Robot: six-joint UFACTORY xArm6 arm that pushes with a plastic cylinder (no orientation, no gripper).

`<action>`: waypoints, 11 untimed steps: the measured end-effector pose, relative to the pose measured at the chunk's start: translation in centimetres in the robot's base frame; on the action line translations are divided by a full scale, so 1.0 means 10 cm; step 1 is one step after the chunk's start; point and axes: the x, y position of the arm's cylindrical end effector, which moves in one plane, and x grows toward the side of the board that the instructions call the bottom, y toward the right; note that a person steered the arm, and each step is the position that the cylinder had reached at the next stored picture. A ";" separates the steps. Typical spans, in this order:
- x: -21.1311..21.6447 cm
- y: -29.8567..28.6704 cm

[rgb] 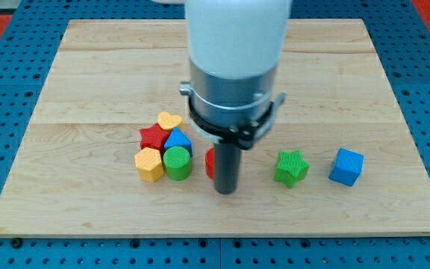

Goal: Move the green star to the right of the yellow heart

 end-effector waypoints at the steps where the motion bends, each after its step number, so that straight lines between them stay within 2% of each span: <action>1: -0.07 -0.18; 2: 0.40 0.33; 3: 0.55 1.24; 4: 0.17 1.38; 5: -0.20 0.70; 6: -0.44 0.72; 7: -0.48 1.05; 9: -1.02 0.62; 11: -1.02 0.19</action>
